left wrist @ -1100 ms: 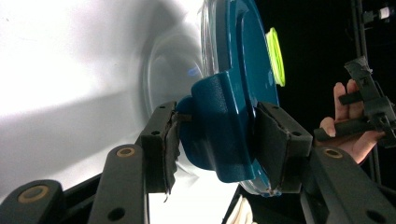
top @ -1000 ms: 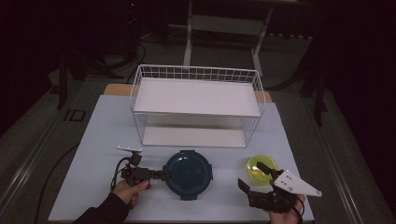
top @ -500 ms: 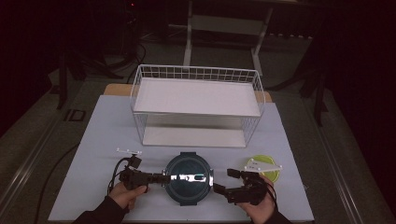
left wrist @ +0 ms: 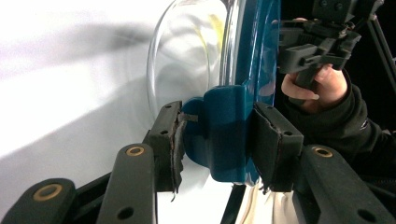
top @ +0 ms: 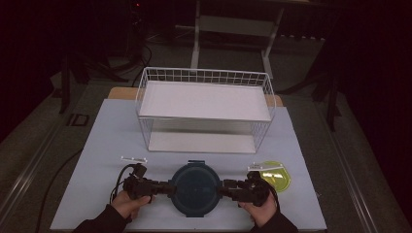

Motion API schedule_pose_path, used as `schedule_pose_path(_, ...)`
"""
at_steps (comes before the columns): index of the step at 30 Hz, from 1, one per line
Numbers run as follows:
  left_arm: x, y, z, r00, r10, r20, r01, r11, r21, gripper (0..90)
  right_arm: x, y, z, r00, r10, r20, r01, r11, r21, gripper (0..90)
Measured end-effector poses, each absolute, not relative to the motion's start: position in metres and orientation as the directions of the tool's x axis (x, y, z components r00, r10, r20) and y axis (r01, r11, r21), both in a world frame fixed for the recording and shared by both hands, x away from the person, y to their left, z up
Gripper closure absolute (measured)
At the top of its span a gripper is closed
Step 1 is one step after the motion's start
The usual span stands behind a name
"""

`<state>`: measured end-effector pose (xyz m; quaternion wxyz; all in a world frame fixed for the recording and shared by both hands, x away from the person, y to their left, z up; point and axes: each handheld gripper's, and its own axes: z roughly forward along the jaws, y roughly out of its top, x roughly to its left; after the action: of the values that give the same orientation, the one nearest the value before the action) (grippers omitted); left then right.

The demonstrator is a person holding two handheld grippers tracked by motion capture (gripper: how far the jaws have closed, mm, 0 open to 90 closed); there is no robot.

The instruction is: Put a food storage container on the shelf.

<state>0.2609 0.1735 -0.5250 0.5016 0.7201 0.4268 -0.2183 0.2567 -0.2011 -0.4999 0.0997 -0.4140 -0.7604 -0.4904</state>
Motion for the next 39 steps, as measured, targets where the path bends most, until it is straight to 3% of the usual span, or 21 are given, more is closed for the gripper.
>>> schedule_pose_path(5, 0.259, 0.174, -0.525, 0.549, 0.392, -0.738, 0.828, -0.139, 0.543, 56.0, 0.257, -0.199, -0.503, -0.627, 0.508, 0.591, 0.75, 0.188, 0.634, 53.9)
schedule_pose_path(24, 0.246, 0.169, -0.516, 0.548, 0.436, -0.714, 0.822, -0.123, 0.556, 56.7, 0.25, -0.2, -0.506, -0.601, 0.513, 0.614, 0.763, 0.139, 0.631, 55.8)
schedule_pose_path(39, 0.242, 0.178, -0.483, 0.569, 0.444, -0.692, 0.793, -0.074, 0.604, 56.8, 0.251, -0.193, -0.48, -0.618, 0.496, 0.611, 0.751, 0.14, 0.646, 56.0)
